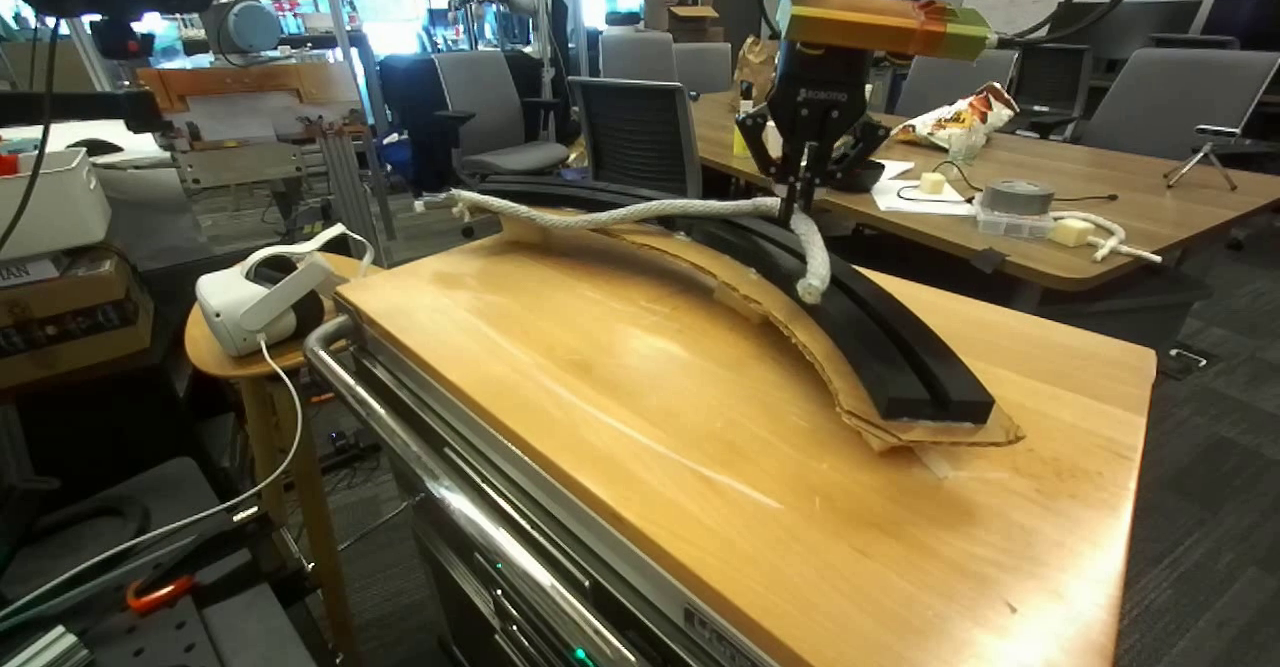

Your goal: Lay the rope on the black board

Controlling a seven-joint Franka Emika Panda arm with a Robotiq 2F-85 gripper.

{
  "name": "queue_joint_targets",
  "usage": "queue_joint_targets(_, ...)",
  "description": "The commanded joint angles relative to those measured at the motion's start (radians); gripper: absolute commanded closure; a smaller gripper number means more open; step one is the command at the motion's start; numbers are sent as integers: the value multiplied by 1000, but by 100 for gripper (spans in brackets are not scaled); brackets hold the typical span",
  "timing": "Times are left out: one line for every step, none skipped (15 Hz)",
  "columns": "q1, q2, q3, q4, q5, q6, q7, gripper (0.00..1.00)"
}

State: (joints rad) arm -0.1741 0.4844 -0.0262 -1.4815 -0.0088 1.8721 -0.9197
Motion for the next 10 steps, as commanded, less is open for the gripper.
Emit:
queue_joint_targets(-7,26,-8,39,-51,7,-14,97)
queue_joint_targets(-8,28,-10,35,-66,10,-16,97)
queue_joint_targets(-8,29,-13,33,-80,9,-17,97)
queue_joint_targets(-9,31,-14,30,-93,5,-18,97)
queue_joint_targets(-11,32,-13,27,-100,4,-19,97)
queue_joint_targets(-13,35,-13,23,-104,4,-20,97)
queue_joint_targets(-14,37,-14,20,-110,4,-19,97)
queue_joint_targets(-16,41,-14,18,-112,3,-19,97)
queue_joint_targets(-18,45,-15,14,-113,6,-18,97)
queue_joint_targets(-21,49,-15,10,-112,7,-18,97)
